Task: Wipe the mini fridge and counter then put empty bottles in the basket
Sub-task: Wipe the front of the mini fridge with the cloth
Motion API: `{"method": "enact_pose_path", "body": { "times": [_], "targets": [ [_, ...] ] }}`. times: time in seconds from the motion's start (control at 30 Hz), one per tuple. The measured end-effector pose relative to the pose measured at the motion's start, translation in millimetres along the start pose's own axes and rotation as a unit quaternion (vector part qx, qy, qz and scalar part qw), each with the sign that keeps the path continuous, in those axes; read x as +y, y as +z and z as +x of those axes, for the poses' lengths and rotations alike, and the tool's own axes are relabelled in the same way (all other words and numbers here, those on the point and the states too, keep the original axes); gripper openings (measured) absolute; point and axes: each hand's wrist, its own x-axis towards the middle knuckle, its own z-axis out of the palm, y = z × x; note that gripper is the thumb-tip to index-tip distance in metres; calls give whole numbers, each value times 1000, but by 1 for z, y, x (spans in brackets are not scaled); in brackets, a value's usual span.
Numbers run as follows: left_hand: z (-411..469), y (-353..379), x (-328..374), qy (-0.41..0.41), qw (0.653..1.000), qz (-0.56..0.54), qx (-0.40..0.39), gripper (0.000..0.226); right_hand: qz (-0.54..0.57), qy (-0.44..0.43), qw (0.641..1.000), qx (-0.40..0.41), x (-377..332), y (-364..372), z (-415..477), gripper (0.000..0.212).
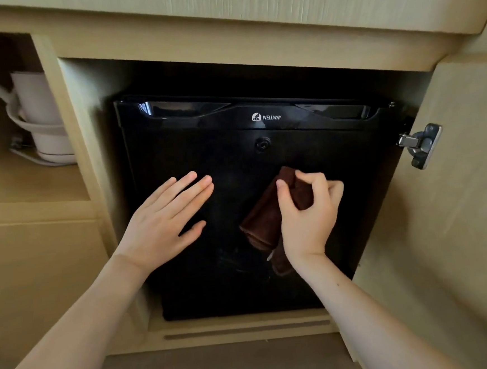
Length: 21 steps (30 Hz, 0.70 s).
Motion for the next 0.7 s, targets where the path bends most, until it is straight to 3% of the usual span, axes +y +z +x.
{"method": "enact_pose_path", "body": {
  "times": [0.07,0.23,0.33,0.47,0.53,0.6,0.7],
  "targets": [
    [-6,-1,-3,-1,1000,0,-1,63,0,14,1000,-13,9,2,-20,21],
    [-8,-3,-1,-9,1000,-5,-6,65,-98,50,981,-160,46,-15,-85,24],
    [-7,-5,2,-19,1000,-11,-13,65,-54,35,988,-142,30,-9,-70,23],
    [-11,-6,-3,-4,999,-1,-34,64,9,-15,999,-27,-7,14,-21,25],
    [-15,-6,-6,-3,999,0,-34,64,7,-23,1000,-7,-11,20,-16,25],
    [-19,-6,-6,-8,999,-5,-31,64,-18,-39,998,-40,0,19,-33,24],
    [-24,-5,-8,-9,999,-4,-36,64,-93,-65,982,-151,23,7,-71,23]
  ]
}}
